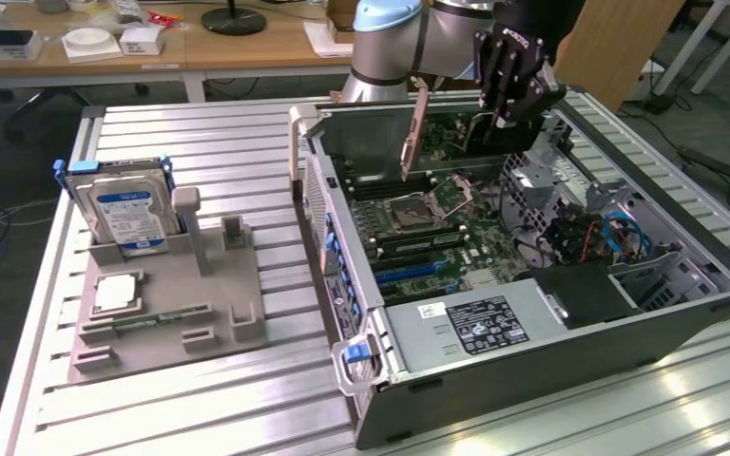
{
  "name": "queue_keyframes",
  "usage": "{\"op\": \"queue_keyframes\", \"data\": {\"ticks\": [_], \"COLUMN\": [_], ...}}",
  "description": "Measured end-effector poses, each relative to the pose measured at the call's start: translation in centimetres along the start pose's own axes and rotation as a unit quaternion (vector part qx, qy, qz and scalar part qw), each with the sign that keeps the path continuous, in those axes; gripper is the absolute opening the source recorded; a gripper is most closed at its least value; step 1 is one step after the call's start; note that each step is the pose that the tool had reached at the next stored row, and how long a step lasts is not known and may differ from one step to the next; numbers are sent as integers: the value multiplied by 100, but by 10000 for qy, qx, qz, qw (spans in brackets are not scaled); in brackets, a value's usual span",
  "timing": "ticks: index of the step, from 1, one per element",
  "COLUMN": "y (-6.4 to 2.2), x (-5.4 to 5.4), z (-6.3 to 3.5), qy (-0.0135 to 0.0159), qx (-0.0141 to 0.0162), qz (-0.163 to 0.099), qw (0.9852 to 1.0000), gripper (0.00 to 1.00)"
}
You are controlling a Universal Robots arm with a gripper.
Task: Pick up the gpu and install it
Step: 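Insert the gpu into the slot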
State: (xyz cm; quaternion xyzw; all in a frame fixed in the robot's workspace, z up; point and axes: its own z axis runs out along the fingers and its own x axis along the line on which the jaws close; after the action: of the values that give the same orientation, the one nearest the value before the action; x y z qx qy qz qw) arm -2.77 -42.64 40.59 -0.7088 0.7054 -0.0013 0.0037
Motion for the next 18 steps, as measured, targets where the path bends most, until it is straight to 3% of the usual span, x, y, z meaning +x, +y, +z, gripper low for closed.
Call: {"op": "queue_keyframes", "data": {"ticks": [18], "y": [0], "x": [0], "z": [3], "qy": [-1], "qx": [0], "qz": [-86], "qw": [10000], "gripper": [27]}}
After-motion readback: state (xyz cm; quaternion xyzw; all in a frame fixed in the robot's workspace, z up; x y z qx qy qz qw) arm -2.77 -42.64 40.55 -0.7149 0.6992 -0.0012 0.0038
